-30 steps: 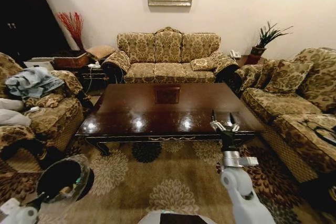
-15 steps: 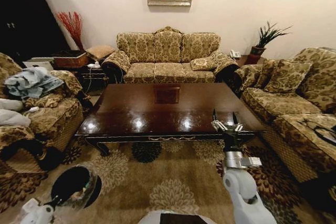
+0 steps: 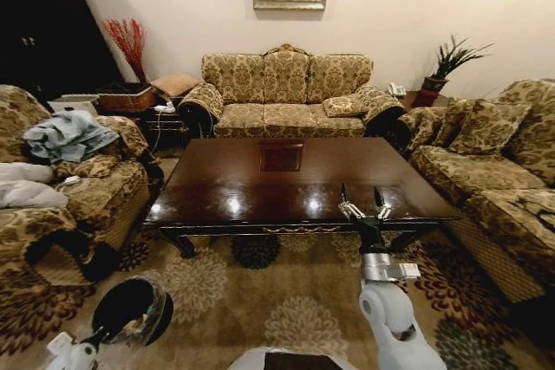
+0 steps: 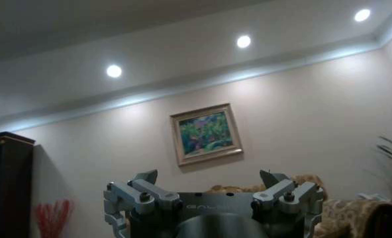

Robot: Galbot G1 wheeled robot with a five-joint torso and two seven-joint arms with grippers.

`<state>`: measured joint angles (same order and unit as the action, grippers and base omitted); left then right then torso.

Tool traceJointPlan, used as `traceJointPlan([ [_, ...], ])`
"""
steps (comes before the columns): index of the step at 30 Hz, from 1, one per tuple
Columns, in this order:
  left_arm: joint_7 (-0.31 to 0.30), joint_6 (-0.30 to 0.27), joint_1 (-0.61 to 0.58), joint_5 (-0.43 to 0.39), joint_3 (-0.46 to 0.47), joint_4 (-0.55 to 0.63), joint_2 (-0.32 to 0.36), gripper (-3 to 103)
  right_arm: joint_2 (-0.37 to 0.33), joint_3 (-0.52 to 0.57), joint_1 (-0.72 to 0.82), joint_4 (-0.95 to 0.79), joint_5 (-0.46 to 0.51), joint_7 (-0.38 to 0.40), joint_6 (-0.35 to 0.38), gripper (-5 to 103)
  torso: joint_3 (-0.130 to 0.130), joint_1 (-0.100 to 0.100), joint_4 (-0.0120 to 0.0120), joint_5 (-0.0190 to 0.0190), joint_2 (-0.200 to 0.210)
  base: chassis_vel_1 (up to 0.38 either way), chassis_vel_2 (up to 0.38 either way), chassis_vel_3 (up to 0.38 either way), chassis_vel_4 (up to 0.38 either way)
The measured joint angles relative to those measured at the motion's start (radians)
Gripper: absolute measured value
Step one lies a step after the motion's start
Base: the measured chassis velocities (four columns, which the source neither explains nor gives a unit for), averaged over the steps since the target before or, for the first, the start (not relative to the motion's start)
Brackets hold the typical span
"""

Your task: Move to the front of the table and place the trash on the table into the trash bin.

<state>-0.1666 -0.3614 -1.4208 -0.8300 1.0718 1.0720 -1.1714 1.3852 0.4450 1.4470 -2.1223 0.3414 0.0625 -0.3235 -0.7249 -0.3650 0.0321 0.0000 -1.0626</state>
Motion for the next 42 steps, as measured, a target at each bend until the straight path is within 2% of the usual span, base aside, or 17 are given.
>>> traceJointPlan([
  [6,0.017,0.003,0.022,0.006,-0.009,-0.057,-0.001,0,0.008,-0.003,0.027,-0.01,-0.017,-0.013,-0.021,100,0.0,0.0,0.0002,-0.0005,0.0,0.084,0.067,-0.052,-0.08],
  [10,0.022,-0.003,0.032,0.012,-0.013,-0.081,-0.01,0,0.014,0.0,0.051,-0.018,-0.025,-0.021,-0.029,100,0.0,0.0,-0.0002,0.0012,0.0,-0.033,-0.025,0.018,0.007],
  [12,0.027,-0.015,0.038,0.011,-0.015,-0.089,-0.022,0,0.02,0.002,0.059,-0.022,-0.027,-0.022,-0.032,100,0.0,0.0,-0.0007,-0.0001,0.0,-0.065,-0.046,0.016,0.029],
  [15,0.025,-0.026,0.038,0.008,-0.015,-0.101,-0.039,0,0.025,0.002,0.065,-0.022,-0.031,-0.022,-0.035,100,0.0,0.0,-0.0003,0.0,0.0,-0.017,-0.015,0.005,0.004],
  [20,0.004,-0.052,0.02,0.003,-0.009,-0.078,-0.087,0,0.033,0.002,0.068,-0.013,-0.031,-0.02,-0.04,100,0.0,0.0,0.0004,-0.0006,0.0,0.0,0.0,0.0,0.0],
  [25,0.0,-0.064,-0.001,0.02,-0.005,-0.038,-0.117,0,0.039,-0.004,0.062,0.01,-0.03,-0.007,-0.052,100,0.0,0.0,-0.0004,0.0008,0.0,0.0,0.0,0.0,0.0],
  [28,0.003,-0.069,-0.009,0.046,-0.005,-0.037,-0.126,0,0.044,-0.008,0.064,0.016,-0.026,-0.007,-0.057,100,0.0,0.0,-0.0003,0.0003,0.0,0.0,0.0,0.0,0.0],
  [34,0.008,-0.064,-0.016,0.099,-0.01,-0.037,-0.159,0,0.036,-0.005,0.068,0.018,-0.002,-0.009,-0.049,100,0.0,0.0,0.0001,-0.0002,0.0,0.0,0.0,0.0,0.0],
  [42,0.013,-0.057,-0.007,0.11,-0.012,-0.048,-0.178,0,0.035,-0.002,0.062,0.022,0.001,-0.016,-0.045,100,0.0,0.0,-0.0002,0.0001,0.0,0.0,0.0,0.0,0.0],
])
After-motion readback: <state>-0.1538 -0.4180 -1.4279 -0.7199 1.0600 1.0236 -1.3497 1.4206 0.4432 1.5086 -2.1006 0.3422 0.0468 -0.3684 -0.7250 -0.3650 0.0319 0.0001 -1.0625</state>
